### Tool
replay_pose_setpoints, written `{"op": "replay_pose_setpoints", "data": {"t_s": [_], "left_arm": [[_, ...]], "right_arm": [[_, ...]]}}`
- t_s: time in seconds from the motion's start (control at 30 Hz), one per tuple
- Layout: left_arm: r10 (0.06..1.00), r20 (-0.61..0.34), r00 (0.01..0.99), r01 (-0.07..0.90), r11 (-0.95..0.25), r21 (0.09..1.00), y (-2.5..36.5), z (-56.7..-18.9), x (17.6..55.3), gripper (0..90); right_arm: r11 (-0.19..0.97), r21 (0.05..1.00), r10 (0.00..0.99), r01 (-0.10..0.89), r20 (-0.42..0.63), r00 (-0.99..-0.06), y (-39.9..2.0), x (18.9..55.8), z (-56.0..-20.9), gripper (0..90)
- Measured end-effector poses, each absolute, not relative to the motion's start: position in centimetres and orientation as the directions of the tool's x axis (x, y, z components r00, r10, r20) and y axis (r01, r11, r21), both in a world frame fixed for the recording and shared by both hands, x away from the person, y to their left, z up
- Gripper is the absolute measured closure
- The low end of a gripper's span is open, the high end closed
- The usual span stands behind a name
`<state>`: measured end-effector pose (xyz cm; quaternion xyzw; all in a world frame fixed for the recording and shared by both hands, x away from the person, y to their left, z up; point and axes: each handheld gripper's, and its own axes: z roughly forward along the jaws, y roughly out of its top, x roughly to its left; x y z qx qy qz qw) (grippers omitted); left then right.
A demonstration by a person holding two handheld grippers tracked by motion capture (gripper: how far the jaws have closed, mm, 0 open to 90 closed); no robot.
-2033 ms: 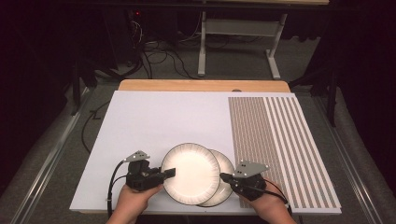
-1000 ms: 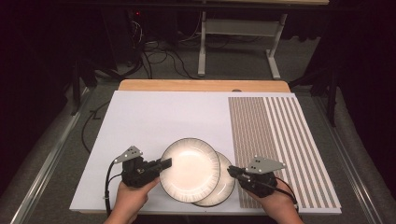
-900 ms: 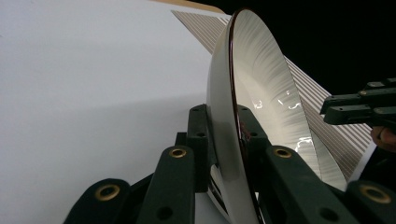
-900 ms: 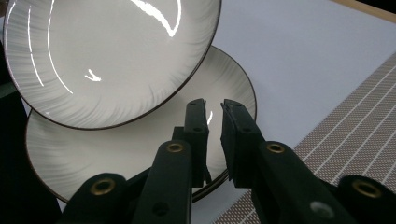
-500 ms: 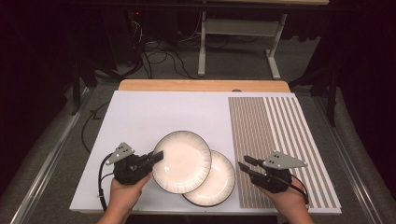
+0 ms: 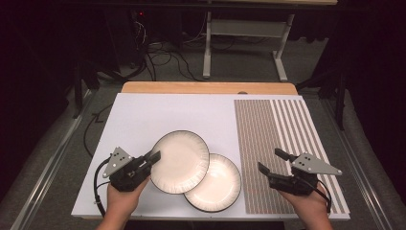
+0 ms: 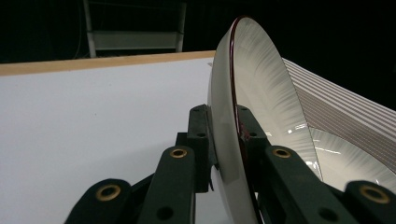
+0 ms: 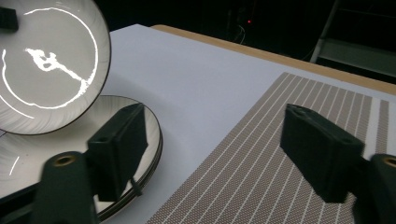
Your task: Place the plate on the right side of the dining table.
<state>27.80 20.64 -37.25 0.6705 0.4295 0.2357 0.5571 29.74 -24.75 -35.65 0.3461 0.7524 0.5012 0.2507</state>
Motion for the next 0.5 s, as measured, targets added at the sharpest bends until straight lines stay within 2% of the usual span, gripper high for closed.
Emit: {"op": "replay_pose_setpoints", "data": {"t_s": [0.07,0.1,0.17,0.2,0.23,0.27,0.5], "left_arm": [[0.84,-0.15,0.522,0.303,-0.018,0.953,20.62,-37.19,27.69,79.8],[0.84,-0.13,0.526,0.284,-0.029,0.958,20.49,-37.12,27.44,79.8],[0.84,-0.121,0.528,0.278,-0.037,0.96,20.47,-37.09,27.36,79.8],[0.841,-0.111,0.529,0.269,-0.042,0.962,20.39,-37.05,27.25,79.8],[0.842,-0.098,0.531,0.259,-0.05,0.965,20.3,-36.99,27.12,79.8],[0.84,-0.083,0.536,0.245,-0.061,0.968,20.24,-36.94,26.96,79.8],[0.84,-0.056,0.54,0.227,-0.081,0.97,20.14,-36.82,26.72,79.6]], "right_arm": [[0.252,0.929,0.776,0.271,-0.026,-0.631,-24.85,29.71,-35.63,21.2],[0.238,0.933,0.782,0.271,-0.019,-0.623,-25.12,29.65,-35.58,15.7],[0.234,0.935,0.784,0.268,-0.019,-0.62,-25.25,29.61,-35.55,15.1],[0.23,0.938,0.786,0.26,-0.021,-0.618,-25.35,29.53,-35.52,9.7],[0.23,0.938,0.786,0.26,-0.021,-0.618,-25.35,29.53,-35.52,9.7],[0.219,0.94,0.791,0.261,-0.015,-0.611,-25.37,29.39,-35.5,1.6],[0.217,0.947,0.794,0.236,-0.03,-0.607,-25.54,28.85,-35.44,0.6]]}}
